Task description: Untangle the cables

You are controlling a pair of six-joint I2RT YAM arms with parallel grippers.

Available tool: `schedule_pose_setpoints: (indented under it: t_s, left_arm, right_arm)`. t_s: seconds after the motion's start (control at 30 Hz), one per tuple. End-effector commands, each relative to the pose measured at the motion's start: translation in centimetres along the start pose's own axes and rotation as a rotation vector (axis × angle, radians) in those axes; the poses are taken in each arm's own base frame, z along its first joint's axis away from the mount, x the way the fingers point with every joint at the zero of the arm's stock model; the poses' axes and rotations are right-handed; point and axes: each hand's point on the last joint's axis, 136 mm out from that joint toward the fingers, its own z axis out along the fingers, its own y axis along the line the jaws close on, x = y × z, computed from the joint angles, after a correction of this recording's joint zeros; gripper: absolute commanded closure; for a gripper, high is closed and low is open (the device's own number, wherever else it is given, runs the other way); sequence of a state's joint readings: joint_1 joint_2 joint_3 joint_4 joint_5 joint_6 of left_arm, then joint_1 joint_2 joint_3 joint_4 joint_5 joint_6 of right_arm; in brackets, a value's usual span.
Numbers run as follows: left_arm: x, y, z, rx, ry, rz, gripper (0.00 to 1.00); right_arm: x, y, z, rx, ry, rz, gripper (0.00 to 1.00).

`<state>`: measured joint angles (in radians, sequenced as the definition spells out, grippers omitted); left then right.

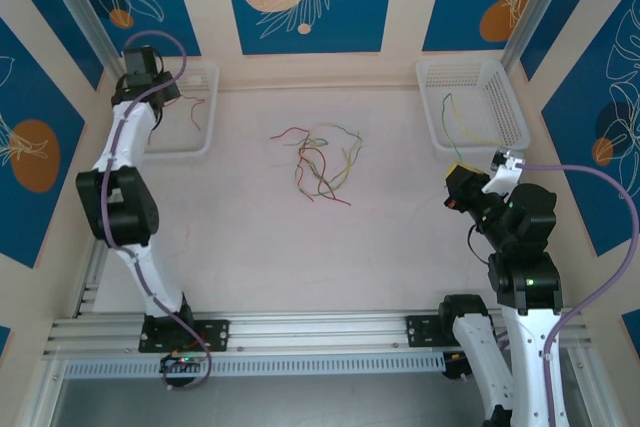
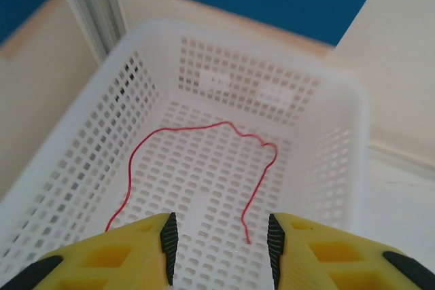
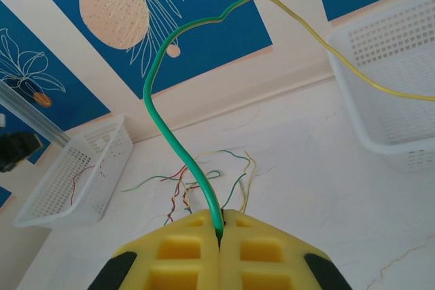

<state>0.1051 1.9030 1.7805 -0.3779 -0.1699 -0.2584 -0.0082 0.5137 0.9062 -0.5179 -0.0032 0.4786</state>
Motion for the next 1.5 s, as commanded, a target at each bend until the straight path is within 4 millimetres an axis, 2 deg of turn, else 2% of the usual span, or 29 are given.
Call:
schedule_pose_setpoints:
  t_s: [0.0, 0.03, 0.13, 0.23, 0.33, 0.43, 0.5, 0.63, 0.77, 0.87, 1.13, 1.27, 1.47]
  left_arm:
    - [-0.3, -1.1, -5.3, 0.034, -0.044, -0.049, 0.58]
    - [0.0, -2.0, -7.4, 0.067, -0.064, -0.053, 0.58]
    - [2.2, -6.8, -14.5, 0.247, -0.132, 0.003, 0.45]
    - [5.8, -13.1, -22.7, 0.517, -0.235, 0.106, 0.29]
    - [10.5, -17.1, -29.8, 0.758, -0.272, 0.18, 0.25]
    - [15.1, -18.7, -33.7, 0.883, -0.233, 0.246, 0.25]
    - [17.8, -19.5, -35.5, 0.945, -0.21, 0.305, 0.25]
    - [21.1, -19.3, -36.7, 0.951, -0.202, 0.393, 0.25]
    - [22.8, -19.6, -36.6, 0.981, -0.193, 0.373, 0.24]
    - [23.3, -19.7, -36.1, 0.964, -0.187, 0.378, 0.24]
    - [23.4, -19.6, -35.6, 0.94, -0.204, 0.385, 0.24]
    - [23.9, -18.8, -35.2, 0.922, -0.198, 0.379, 0.24]
    - [24.4, -17.7, -34.8, 0.91, -0.197, 0.357, 0.24]
  right_arm:
    - [-0.6, 0.7, -0.4, -0.027, -0.014, 0.002, 1.0]
    - [-0.5, 0.6, -0.1, -0.026, -0.006, 0.007, 1.0]
    - [0.0, 0.3, 0.8, -0.024, 0.023, 0.02, 1.0]
    - [0.2, 0.0, 2.0, -0.024, 0.048, 0.03, 1.0]
    - [-0.1, -0.2, 3.2, -0.017, 0.064, 0.03, 1.0]
    - [-0.8, -0.8, 4.5, 0.016, 0.084, 0.029, 1.0]
    - [-1.1, -1.4, 5.4, 0.042, 0.093, 0.025, 1.0]
    - [-2.3, -4.5, 7.4, 0.153, 0.09, 0.04, 1.0]
    - [-3.4, -8.1, 10.2, 0.208, 0.085, 0.037, 1.0]
    - [-4.2, -10.7, 11.9, 0.24, 0.107, 0.078, 1.0]
    - [-5.2, -15.2, 17.3, 0.259, 0.231, 0.026, 1.0]
    - [-5.1, -18.2, 19.8, 0.315, 0.265, -0.006, 1.0]
    - [-4.6, -21.2, 23.1, 0.387, 0.321, -0.081, 0.97]
